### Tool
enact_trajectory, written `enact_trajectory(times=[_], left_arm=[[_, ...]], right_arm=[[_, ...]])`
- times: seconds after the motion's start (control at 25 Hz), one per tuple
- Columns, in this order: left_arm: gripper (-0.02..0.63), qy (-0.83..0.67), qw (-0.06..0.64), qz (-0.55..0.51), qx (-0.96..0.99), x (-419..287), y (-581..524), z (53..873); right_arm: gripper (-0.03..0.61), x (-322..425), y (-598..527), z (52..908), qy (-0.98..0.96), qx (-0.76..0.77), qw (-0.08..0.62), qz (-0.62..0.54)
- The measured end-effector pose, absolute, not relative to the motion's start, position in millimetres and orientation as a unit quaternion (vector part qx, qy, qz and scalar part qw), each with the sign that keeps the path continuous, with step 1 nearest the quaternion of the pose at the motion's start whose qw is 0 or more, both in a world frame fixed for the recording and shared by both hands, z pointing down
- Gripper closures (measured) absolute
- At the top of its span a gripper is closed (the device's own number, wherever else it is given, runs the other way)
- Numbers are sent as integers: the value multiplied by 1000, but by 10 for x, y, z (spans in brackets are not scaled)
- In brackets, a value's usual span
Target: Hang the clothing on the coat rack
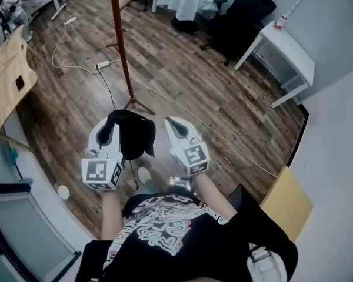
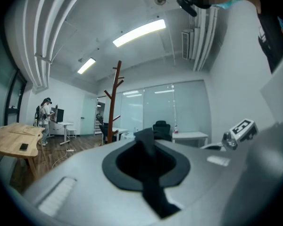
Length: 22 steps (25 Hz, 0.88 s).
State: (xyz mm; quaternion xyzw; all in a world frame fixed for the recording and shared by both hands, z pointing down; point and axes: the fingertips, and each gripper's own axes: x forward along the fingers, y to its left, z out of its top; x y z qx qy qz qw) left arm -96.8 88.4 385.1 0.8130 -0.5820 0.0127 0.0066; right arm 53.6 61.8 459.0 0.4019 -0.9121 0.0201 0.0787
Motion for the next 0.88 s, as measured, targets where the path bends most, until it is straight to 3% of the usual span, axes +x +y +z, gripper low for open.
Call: enact_trajectory(times=[0.88], left_arm=[[606, -543, 15, 0, 840, -1703, -259, 3756]], right_arm=[[578, -202, -376, 4754, -892, 439, 100, 31]])
